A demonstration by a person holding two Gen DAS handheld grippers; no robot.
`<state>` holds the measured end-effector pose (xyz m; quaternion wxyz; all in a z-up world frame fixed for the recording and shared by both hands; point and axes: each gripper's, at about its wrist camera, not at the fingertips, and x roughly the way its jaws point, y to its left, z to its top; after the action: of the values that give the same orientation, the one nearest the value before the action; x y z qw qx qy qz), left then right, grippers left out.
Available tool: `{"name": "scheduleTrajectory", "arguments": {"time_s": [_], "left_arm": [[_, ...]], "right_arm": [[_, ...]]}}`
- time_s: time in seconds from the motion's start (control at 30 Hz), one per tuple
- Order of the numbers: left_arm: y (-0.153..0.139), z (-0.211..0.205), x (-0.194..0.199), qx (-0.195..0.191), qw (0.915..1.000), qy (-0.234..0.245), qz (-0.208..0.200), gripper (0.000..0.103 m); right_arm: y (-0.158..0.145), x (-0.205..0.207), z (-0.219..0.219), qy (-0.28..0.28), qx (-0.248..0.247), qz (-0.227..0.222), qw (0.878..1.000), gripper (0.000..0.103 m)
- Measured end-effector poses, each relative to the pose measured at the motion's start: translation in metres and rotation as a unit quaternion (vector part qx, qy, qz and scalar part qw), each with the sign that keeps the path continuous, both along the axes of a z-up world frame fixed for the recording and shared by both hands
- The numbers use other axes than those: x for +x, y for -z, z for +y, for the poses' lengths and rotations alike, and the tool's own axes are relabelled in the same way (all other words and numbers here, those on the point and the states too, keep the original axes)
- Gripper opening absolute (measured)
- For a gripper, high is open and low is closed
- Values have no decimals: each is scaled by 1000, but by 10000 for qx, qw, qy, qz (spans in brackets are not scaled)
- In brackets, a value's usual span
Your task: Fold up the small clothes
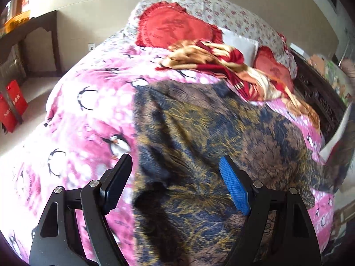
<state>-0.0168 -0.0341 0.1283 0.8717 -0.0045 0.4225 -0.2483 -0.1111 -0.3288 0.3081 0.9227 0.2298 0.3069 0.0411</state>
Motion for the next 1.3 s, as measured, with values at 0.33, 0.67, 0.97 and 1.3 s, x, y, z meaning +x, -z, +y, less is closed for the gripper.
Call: {"name": "scheduleTrajectory", "arguments": {"time_s": [0.33,0.67,0.97,1.3], "left_arm": [[10,37,29,-150,9992,-293,208,81],[39,-26,42,473,9984,100,291,81],[70,-55,34,1185,9929,42,139,81],[76,-42,41,975,9946,-298,213,82]], "right_arm": [[143,130,93,-1033,1686,848,9766,43],[124,-58,-46,1013,37,872,9910,60],[184,-88,-131,1838,714,1224,9727,64],[180,-26,-131,2245,-491,910,9690,8]]}}
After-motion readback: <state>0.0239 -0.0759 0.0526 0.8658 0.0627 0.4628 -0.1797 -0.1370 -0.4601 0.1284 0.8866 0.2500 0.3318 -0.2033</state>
